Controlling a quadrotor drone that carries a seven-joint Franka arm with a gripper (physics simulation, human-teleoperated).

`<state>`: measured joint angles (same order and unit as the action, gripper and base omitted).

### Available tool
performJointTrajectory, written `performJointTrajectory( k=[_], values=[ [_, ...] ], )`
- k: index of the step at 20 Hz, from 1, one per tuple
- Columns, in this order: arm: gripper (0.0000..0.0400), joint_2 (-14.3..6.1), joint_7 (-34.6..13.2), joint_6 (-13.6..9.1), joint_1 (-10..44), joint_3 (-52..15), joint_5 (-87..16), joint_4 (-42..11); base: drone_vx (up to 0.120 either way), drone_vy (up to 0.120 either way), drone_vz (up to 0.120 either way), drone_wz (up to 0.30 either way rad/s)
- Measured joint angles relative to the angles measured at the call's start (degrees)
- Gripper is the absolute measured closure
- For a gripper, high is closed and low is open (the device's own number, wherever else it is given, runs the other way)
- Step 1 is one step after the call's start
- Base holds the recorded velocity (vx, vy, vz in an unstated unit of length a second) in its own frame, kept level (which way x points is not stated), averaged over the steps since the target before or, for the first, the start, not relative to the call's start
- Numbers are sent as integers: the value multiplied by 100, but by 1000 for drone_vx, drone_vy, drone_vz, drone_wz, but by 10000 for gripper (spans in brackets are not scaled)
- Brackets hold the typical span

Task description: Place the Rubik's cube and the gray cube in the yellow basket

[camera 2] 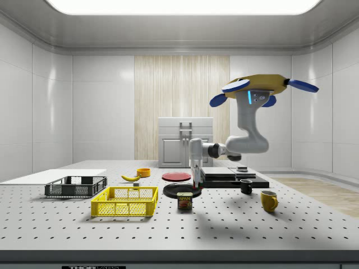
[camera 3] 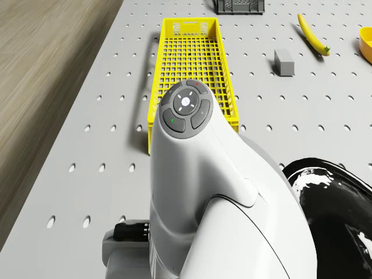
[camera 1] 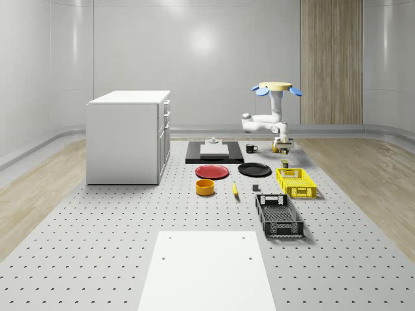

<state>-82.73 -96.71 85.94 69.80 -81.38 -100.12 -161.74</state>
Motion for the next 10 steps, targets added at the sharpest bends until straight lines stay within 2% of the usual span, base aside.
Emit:
performJointTrajectory(
  k=[10],
  values=[
    [78,-178,-24,165,28,-19,74,6,120,0,0,0]
  ],
)
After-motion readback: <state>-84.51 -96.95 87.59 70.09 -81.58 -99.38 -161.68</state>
